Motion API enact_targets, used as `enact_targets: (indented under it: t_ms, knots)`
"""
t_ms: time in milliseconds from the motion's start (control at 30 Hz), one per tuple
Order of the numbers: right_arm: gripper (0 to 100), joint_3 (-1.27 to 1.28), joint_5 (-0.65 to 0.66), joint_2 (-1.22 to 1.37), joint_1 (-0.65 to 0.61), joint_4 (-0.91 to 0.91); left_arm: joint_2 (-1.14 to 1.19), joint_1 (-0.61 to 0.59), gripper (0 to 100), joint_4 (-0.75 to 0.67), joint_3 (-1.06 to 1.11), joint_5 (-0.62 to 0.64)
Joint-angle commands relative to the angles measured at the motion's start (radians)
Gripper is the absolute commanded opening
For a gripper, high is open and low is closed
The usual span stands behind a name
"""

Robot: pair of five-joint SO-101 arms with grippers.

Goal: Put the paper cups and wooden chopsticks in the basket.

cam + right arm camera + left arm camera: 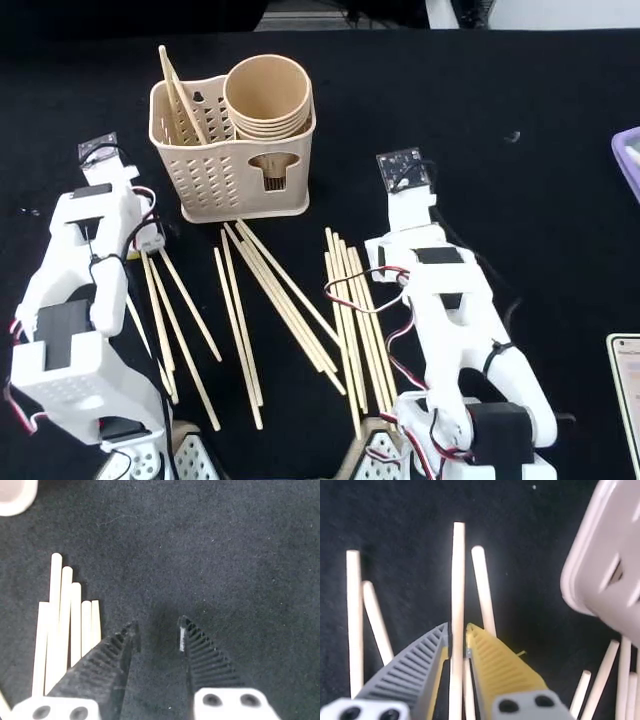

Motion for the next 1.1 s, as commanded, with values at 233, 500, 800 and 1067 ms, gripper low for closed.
enact_targets:
  t_ms: [233, 500, 800, 1067]
  knots:
    - [13.1, -0.053, -0.003, 0.002, 0.02, -0.014, -0.198, -0.013, 3, -0.002, -0.038, 0.031]
    - [13.1, -0.053, -0.003, 0.002, 0.02, -0.014, -0.405, -0.013, 3, -0.005, 0.001, 0.035]
    - [13.1, -0.053, -0.003, 0.002, 0.02, -0.014, -0.69, -0.01, 3, 0.018, 0.054, 0.026]
    - [13.1, -0.053, -0.003, 0.004, 0.02, -0.014, -0.864, -0.012, 3, 0.017, 0.091, 0.028]
